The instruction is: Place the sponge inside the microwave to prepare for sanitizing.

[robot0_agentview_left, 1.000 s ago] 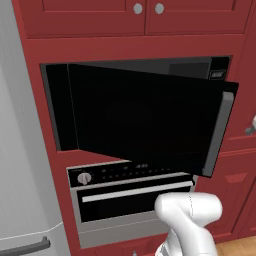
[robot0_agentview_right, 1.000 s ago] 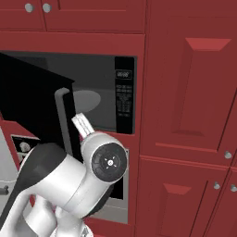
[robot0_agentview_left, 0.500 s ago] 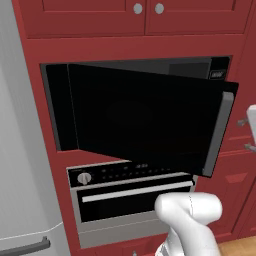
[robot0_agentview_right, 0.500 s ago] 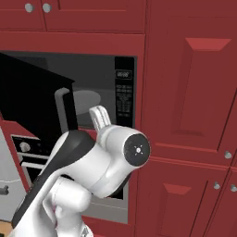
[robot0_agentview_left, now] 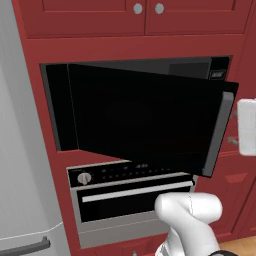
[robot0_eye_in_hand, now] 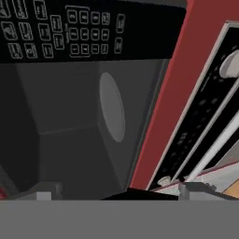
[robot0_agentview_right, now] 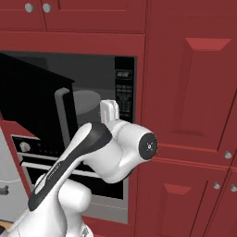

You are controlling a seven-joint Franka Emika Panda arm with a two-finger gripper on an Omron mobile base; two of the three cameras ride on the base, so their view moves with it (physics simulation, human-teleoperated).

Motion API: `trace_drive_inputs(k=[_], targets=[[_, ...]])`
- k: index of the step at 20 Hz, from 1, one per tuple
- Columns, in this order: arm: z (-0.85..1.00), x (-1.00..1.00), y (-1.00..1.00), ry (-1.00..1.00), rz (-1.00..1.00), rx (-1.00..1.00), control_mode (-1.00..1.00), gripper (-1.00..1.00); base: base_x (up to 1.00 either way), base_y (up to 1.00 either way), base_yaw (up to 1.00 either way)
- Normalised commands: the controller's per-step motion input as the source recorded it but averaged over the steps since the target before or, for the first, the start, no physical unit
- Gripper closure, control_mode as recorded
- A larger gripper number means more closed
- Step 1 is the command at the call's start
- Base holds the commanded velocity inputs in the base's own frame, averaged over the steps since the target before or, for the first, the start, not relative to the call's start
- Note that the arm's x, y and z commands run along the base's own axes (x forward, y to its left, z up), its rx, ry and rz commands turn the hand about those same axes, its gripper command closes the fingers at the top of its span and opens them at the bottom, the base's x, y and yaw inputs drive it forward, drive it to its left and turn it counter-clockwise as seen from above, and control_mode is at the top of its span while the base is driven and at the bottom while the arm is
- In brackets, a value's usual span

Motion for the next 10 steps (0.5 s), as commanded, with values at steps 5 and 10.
trace_drive_inputs(k=[5,10], targets=[[-0.08,0.44,0.12,0.05,0.01,0.2,-1.0,-1.0,0.0,0.0,0.0],[-0.19,0.28,0.27,0.02,0.04,0.13,-1.0,-1.0,0.0,0.0,0.0]])
